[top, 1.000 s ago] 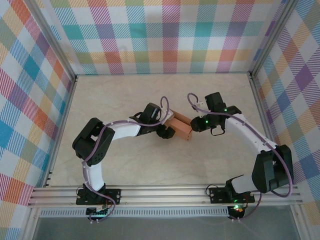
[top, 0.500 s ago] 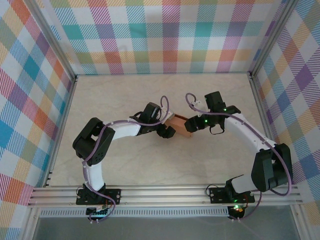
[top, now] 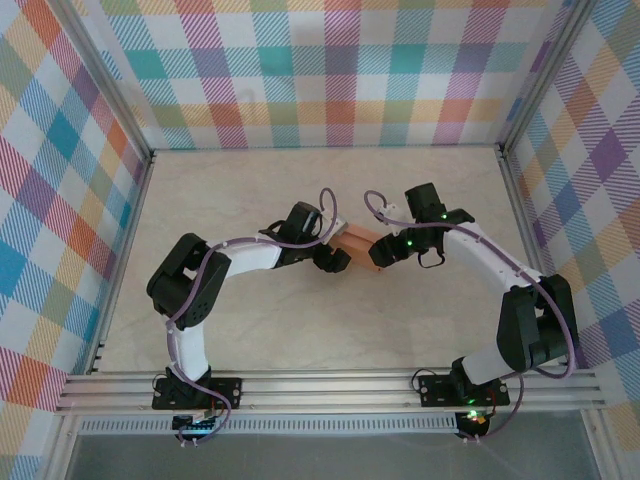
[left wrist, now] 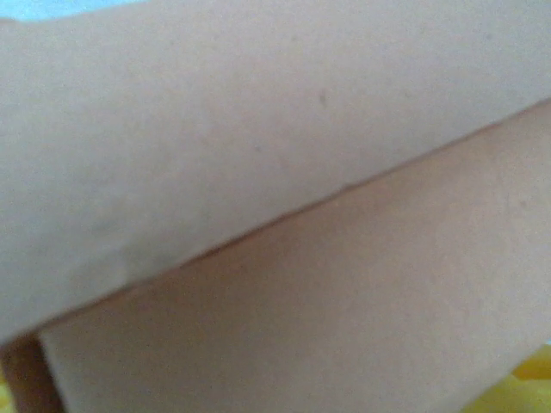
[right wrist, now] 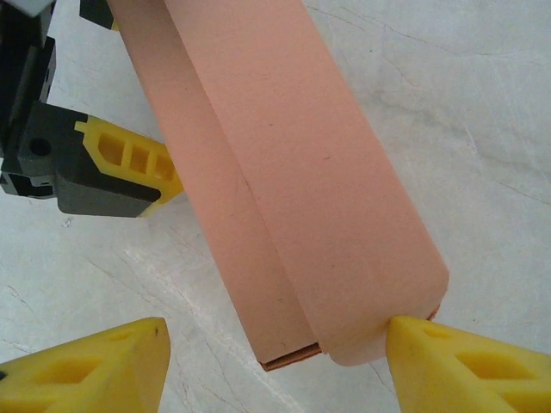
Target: Fold the paper box
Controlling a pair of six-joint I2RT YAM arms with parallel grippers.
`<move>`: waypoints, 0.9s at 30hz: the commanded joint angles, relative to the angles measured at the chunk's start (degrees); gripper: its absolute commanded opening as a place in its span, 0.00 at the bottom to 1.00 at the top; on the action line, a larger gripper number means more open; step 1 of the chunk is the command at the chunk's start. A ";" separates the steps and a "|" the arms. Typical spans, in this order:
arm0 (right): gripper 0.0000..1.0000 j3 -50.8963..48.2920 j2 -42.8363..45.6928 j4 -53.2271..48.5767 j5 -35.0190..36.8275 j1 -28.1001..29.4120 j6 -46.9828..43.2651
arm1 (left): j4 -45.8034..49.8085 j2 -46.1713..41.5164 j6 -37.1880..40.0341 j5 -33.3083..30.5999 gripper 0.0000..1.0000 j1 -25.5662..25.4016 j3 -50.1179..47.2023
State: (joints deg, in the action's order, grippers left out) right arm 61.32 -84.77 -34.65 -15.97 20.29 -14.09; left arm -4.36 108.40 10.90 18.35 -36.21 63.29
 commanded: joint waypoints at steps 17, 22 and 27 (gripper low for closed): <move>0.82 1.53 7.16 1.08 5.33 0.38 0.77 | 1.90 1.11 0.00 1.73 0.82 -0.16 1.84; 0.83 0.62 9.62 2.22 4.66 -0.88 1.72 | 1.98 1.20 -0.04 1.85 0.82 -0.09 1.93; 0.92 -1.37 10.75 7.17 -0.41 -5.36 5.41 | 1.94 1.11 0.07 1.87 0.83 -0.09 1.85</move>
State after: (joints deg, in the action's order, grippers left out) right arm 61.01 -74.72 -31.42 -12.62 17.43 -11.40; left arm -3.07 109.03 10.94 19.00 -36.23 63.94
